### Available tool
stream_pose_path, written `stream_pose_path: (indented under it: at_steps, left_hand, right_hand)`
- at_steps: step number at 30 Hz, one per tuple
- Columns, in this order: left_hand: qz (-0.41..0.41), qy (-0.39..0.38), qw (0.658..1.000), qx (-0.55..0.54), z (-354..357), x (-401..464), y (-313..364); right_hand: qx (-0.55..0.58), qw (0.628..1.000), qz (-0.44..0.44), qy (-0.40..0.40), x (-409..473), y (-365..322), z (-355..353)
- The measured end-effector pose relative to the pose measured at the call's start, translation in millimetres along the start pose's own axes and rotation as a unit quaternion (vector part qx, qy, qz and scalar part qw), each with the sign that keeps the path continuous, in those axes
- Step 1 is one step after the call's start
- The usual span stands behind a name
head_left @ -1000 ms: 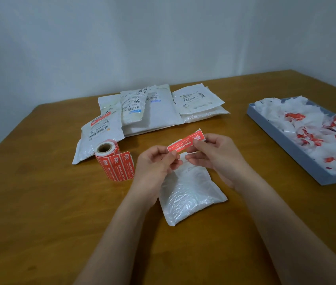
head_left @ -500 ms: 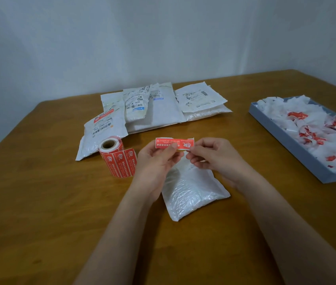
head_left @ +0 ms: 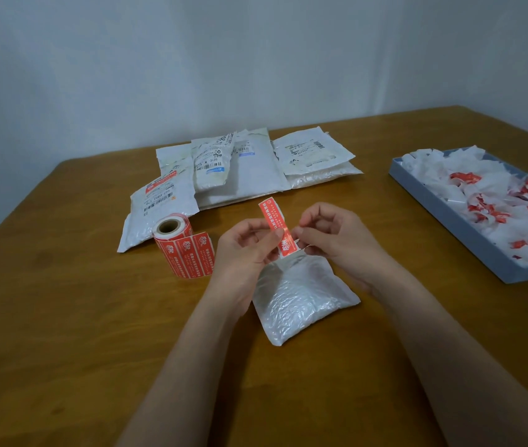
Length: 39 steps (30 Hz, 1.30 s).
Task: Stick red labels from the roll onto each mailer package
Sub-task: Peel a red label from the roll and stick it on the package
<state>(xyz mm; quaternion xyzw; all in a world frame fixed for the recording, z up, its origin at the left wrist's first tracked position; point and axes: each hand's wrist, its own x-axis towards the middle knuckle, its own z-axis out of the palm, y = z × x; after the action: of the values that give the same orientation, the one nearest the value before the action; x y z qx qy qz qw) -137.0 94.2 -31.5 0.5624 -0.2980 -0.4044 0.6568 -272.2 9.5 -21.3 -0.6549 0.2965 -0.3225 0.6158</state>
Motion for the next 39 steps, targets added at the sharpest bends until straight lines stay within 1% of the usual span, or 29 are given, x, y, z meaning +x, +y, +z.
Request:
stream_pose_path:
  at_steps: [6, 11, 13, 21, 27, 29, 31, 33, 36, 39]
  left_hand:
    - [-0.006, -0.017, 1.0, -0.002, 0.0, -0.8, -0.1]
    - [-0.04, -0.036, 0.999, -0.005, 1.2, -0.5, -1.6]
    - [-0.048, -0.046, 0.998, 0.003, 2.1, -0.1, -3.1]
    - [-0.041, -0.042, 0.998, 0.012, 2.1, 1.1, -6.0]
    - [-0.037, -0.035, 0.999, 0.012, 2.5, 0.6, -5.9]
    - [-0.036, -0.031, 0.999, 0.011, 3.0, 0.4, -5.4]
    - [-0.032, -0.027, 0.999, 0.011, 3.4, 0.0, -4.6]
    - [-0.026, -0.021, 0.999, 0.014, 3.3, -0.4, -4.2]
    - [-0.017, -0.019, 0.999, 0.02, 2.4, 0.0, -4.5]
    - [-0.005, -0.025, 0.999, 0.023, 1.5, 0.4, -5.1]
  right_hand:
    - [-0.032, 0.999, -0.021, -0.003, 0.1, 2.9, 1.8]
    - [0.013, 0.997, -0.04, 0.065, 3.3, 7.5, 2.5]
    - [0.035, 0.996, -0.036, 0.078, 3.8, 8.3, 2.4]
    - [0.066, 0.995, -0.032, 0.071, 3.9, 9.3, 3.5]
    - [0.058, 0.995, -0.03, 0.075, 4.6, 9.8, 2.7]
    - [0.017, 0.995, -0.039, 0.086, 4.8, 10.7, 2.1]
    - [-0.078, 0.988, -0.071, 0.108, 5.8, 12.3, 1.4]
    - [-0.144, 0.976, -0.111, 0.122, 6.6, 13.9, 1.8]
    - [-0.189, 0.963, -0.152, 0.115, 5.6, 14.4, 3.2]
    - [-0.228, 0.955, -0.167, 0.088, 4.3, 13.9, 5.1]
